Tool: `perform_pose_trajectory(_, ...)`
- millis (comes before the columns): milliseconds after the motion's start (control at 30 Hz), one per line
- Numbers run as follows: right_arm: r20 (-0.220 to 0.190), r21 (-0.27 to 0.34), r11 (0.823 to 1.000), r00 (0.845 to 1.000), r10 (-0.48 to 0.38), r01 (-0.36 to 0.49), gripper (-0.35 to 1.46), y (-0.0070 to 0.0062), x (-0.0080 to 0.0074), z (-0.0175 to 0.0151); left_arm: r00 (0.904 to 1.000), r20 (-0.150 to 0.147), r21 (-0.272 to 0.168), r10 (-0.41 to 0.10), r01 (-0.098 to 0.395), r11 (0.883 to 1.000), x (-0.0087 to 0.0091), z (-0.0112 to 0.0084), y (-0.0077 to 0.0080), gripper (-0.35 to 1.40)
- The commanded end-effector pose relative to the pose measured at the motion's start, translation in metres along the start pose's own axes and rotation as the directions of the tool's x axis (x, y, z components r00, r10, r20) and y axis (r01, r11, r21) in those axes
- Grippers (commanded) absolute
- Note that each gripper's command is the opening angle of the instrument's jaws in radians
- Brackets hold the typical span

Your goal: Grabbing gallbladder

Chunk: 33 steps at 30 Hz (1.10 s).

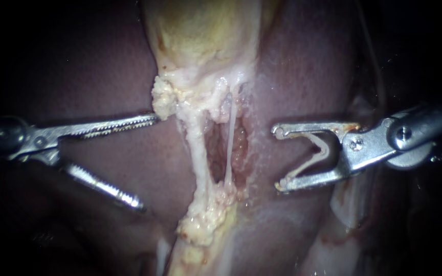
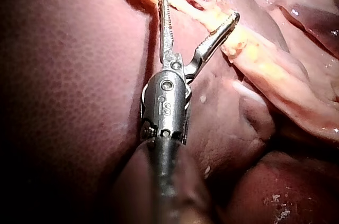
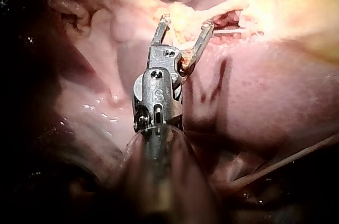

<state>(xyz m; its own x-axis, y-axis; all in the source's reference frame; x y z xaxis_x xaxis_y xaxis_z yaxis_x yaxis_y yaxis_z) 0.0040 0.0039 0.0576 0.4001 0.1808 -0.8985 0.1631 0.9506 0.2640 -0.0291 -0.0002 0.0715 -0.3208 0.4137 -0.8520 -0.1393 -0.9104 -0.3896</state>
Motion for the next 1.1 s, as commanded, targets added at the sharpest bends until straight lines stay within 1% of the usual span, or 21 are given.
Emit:
perform_pose_trajectory(33,0.0,0.0,1.0,1.0,0.0,0.0,0.5,0.0,0.0,0.0,1.0,0.0,-0.003,-0.001,0.001,1.0,0.0,0.0,0.0,0.96)
perform_pose_trajectory(100,0.0,0.0,1.0,1.0,0.0,0.0,0.5,0.0,0.0,0.0,1.0,0.001,0.003,-0.001,0.001,1.0,0.0001,-0.0002,-0.0001,0.96)
perform_pose_trajectory(167,0.0,0.0,1.0,1.0,0.0,0.0,0.5,0.0,0.0,0.0,0.9999,0.005,0.02,-0.014,0.014,1.0,0.0004,-0.0005,-0.0004,0.96)
perform_pose_trajectory(267,0.0,0.0,1.0,1.0,0.0,0.0,0.5,0.0,0.0,0.0,0.9989,0.015,0.071,-0.045,0.044,0.997,0.0011,-0.0014,-0.0013,0.94)
perform_pose_trajectory(300,0.0,0.0,1.0,1.0,0.0,0.0,0.5,0.0,0.0,0.0,0.9976,0.017,0.095,-0.066,0.065,0.993,0.0014,-0.0018,-0.0018,0.93)
perform_pose_trajectory(333,0.0,0.0,1.0,1.0,0.0,0.0,0.5,0.0,0.0,0.0,0.9969,0.02,0.111,-0.076,0.073,0.991,0.0016,-0.002,-0.0022,0.93)
perform_pose_trajectory(367,0.0,0.0,1.0,1.0,0.0,0.0,0.5,0.0,0.0,0.0,0.9956,0.02,0.126,-0.091,0.088,0.988,0.0018,-0.0021,-0.0026,0.89)
perform_pose_trajectory(400,0.0,0.0,1.0,1.0,0.0,0.0,0.5,0.0,0.0,0.0,0.9926,0.021,0.153,-0.12,0.115,0.981,0.002,-0.0023,-0.0031,0.88)
perform_pose_trajectory(500,0.0,-0.001,1.0,1.0,0.0,0.0,0.5,0.0001,0.0,0.0001,0.9856,0.018,0.192,-0.168,0.162,0.968,0.0024,-0.0021,-0.0042,0.84)
perform_pose_trajectory(567,0.0,-0.001,1.0,1.0,0.0,0.0,0.5,0.0001,0.0,0.0001,0.9815,0.014,0.206,-0.191,0.184,0.961,0.0025,-0.0016,-0.0046,0.79)
perform_pose_trajectory(600,0.0,-0.001,1.0,1.0,0.0,0.0,0.5,0.0001,0.0,0.0001,0.9764,0.009,0.214,-0.216,0.209,0.954,0.0025,-0.0012,-0.0048,0.74)
perform_pose_trajectory(667,0.0,-0.001,1.0,1.0,0.001,-0.001,0.5,0.0001,0.0,0.0001,0.9689,0.002,0.225,-0.247,0.241,0.944,0.0027,-0.0005,-0.0051,0.66)
perform_pose_trajectory(767,0.0,-0.001,1.0,1.0,0.0,0.0,0.5,0.0001,0.0,0.0001,0.9619,-0.005,0.238,-0.273,0.267,0.934,0.0028,0.0007,-0.0057,0.59)
perform_pose_trajectory(800,0.0,-0.001,1.0,1.0,0.0,0.0,0.5,0.0001,0.0,0.0001,0.9586,-0.008,0.239,-0.285,0.278,0.93,0.0028,0.001,-0.0058,0.52)
perform_pose_trajectory(900,0.0,-0.001,1.0,1.0,0.0,0.0,0.5,0.0001,0.0,0.0001,0.9485,-0.018,0.243,-0.316,0.311,0.919,0.0025,0.0011,-0.006,0.14)
perform_pose_trajectory(933,0.0,-0.001,1.0,1.0,0.0,0.0,0.5,0.0001,0.0,0.0001,0.9448,-0.021,0.244,-0.327,0.322,0.915,0.0023,0.001,-0.006,0.05)
perform_pose_trajectory(1000,0.0,-0.001,1.0,1.0,0.0,0.0,0.5,0.0001,0.0,0.0001,0.9411,-0.023,0.245,-0.337,0.333,0.911,0.0021,0.0008,-0.006,-0.1)
perform_pose_trajectory(1033,0.0,-0.001,1.0,1.0,0.0,0.0,0.5,0.0001,0.0,0.0001,0.939,-0.022,0.245,-0.343,0.338,0.909,0.002,0.0006,-0.006,-0.33)
perform_pose_trajectory(1067,0.0,-0.001,1.0,1.0,0.0,0.0,0.5,0.0001,0.0,0.0002,0.9369,-0.02,0.245,-0.349,0.343,0.907,0.0019,0.0004,-0.006,-0.35)
perform_pose_trajectory(1100,0.0,-0.001,1.0,1.0,0.0,0.0,0.5,0.0001,0.0,0.0002,0.9327,-0.02,0.245,-0.36,0.354,0.903,0.0019,0.0002,-0.006,-0.35)
